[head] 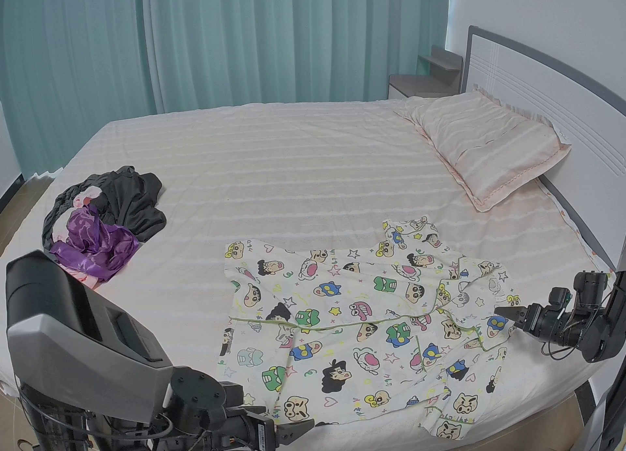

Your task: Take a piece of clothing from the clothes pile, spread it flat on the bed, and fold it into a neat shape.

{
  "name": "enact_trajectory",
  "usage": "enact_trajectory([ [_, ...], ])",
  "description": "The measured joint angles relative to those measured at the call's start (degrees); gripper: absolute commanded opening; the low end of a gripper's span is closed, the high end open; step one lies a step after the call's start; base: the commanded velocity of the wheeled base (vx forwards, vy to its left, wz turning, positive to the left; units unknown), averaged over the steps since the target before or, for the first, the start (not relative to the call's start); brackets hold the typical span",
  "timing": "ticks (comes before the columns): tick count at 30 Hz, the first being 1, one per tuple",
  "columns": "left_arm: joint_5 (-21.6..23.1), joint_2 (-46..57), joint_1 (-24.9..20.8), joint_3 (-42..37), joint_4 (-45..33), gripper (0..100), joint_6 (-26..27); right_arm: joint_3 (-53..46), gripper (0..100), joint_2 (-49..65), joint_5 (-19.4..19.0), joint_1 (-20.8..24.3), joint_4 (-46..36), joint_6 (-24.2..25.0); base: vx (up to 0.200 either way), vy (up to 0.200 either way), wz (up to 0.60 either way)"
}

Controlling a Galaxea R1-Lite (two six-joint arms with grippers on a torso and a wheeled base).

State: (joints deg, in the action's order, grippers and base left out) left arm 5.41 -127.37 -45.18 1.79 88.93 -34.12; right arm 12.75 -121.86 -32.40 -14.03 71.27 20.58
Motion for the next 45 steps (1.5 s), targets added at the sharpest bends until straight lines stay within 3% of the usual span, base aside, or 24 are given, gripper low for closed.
enact_trajectory([
  [15,-0.11,5.46,1.74,-0.78,0.05,100,-7.12,0.00,100,0.02,0.00,0.06,0.00,0.00,0.000,0.000,0.00],
  [29,-3.67,4.72,7.36,-0.78,0.05,100,-28.70,-0.02,100,0.02,-0.02,0.09,0.00,0.00,0.000,0.000,0.00],
  [45,-7.41,-2.01,7.45,4.49,0.05,100,-29.45,0.00,100,0.00,0.00,0.06,0.00,-0.02,0.000,0.000,0.00],
])
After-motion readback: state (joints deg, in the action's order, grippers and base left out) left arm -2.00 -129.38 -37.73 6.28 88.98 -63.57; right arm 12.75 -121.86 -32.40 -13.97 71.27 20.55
